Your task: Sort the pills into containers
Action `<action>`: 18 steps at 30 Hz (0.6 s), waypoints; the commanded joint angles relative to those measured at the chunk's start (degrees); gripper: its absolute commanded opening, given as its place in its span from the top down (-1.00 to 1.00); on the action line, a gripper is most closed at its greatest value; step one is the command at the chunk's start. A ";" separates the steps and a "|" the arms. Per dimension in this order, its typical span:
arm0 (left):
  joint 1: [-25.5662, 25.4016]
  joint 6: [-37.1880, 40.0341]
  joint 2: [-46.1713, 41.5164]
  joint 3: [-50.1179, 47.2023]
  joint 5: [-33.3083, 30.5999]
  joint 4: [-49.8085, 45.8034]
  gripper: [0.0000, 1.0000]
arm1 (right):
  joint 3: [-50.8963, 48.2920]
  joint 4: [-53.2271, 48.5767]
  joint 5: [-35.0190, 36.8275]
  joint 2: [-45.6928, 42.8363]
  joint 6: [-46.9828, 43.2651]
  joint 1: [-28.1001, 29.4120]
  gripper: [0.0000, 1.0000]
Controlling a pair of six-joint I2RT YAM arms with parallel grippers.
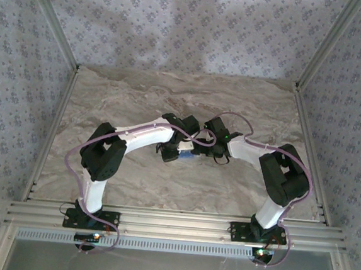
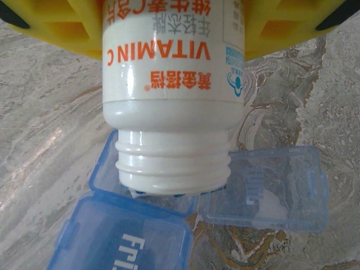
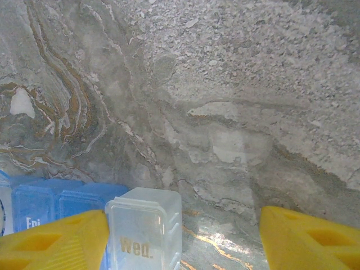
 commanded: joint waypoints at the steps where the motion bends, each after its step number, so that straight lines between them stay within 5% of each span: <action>1: -0.16 1.17 0.08 -1.11 1.02 -1.30 1.00 | 0.43 -4.15 -1.71 -0.48 0.72 -0.40 -0.46; 18: 0.37 1.13 -0.81 -1.05 1.56 -1.48 1.00 | 0.74 -4.18 -4.70 -3.21 1.36 -4.35 -0.46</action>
